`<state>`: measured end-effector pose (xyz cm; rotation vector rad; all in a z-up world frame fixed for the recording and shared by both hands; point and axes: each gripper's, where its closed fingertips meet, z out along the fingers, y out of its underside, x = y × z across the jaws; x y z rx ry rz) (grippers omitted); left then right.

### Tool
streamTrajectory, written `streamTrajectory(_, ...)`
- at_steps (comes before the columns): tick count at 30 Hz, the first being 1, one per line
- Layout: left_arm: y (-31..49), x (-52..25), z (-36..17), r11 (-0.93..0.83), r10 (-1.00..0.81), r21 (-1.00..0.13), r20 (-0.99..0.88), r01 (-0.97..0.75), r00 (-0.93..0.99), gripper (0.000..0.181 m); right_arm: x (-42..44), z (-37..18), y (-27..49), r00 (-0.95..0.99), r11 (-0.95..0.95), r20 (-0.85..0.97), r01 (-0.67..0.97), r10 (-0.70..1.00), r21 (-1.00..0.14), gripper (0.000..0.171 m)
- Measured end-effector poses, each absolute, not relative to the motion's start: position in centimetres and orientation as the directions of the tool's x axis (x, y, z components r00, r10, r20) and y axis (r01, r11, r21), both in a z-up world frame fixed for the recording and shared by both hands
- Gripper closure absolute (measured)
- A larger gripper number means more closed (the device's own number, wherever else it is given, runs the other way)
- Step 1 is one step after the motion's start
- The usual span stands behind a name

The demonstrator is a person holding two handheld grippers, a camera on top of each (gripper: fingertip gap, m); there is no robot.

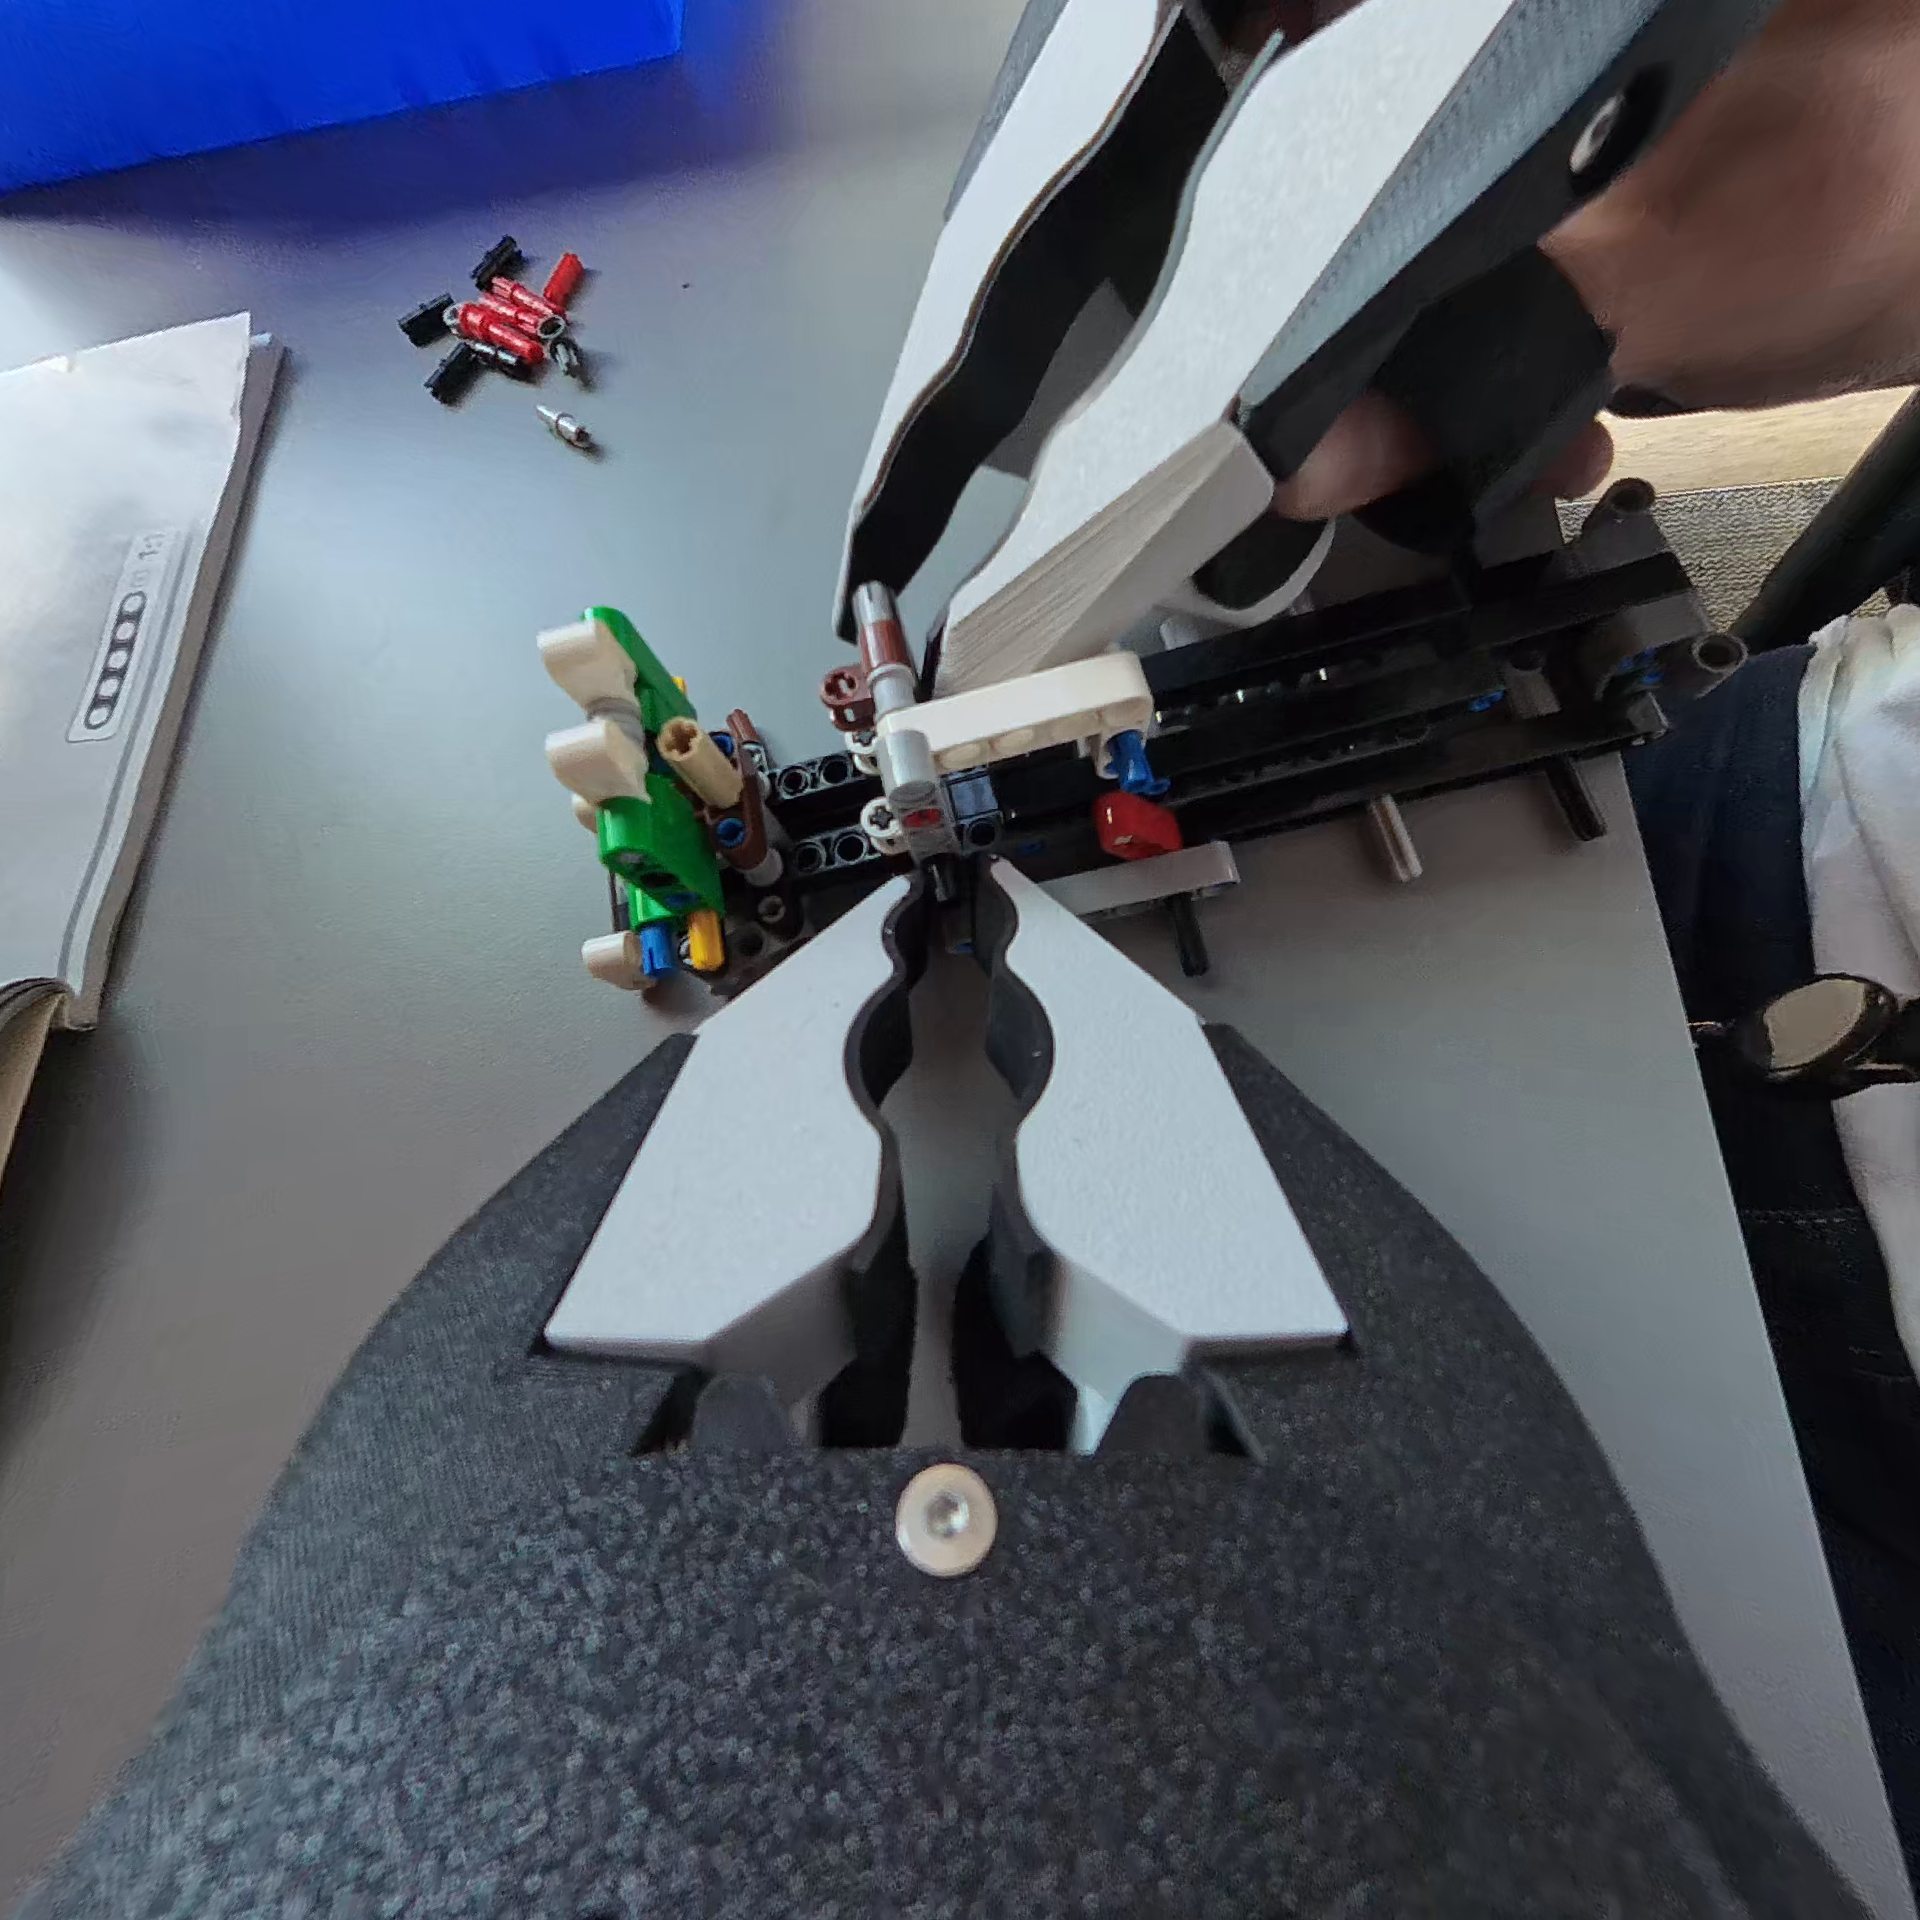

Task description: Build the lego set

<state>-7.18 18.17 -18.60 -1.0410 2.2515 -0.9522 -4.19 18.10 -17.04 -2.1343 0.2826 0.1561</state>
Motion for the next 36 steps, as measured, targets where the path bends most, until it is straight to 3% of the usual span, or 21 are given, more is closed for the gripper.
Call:
streamTrajectory(7, 17.9, -7.2, -18.6, 0.461, -0.795, -0.757, -0.12, -0.463, -0.594, 0.176, -4.2, -16.3, 17.9, 0.987, -0.523, 0.041, -0.045, -0.152, -0.851, 0.143)
streamTrajectory(36, 17.6, -7.4, -18.6, 0.476, -0.758, -0.756, -0.095, -0.449, -0.645, 0.176, -4.8, -16.6, 18.0, 0.999, -0.548, 0.035, 0.039, 0.018, -0.836, 0.148)
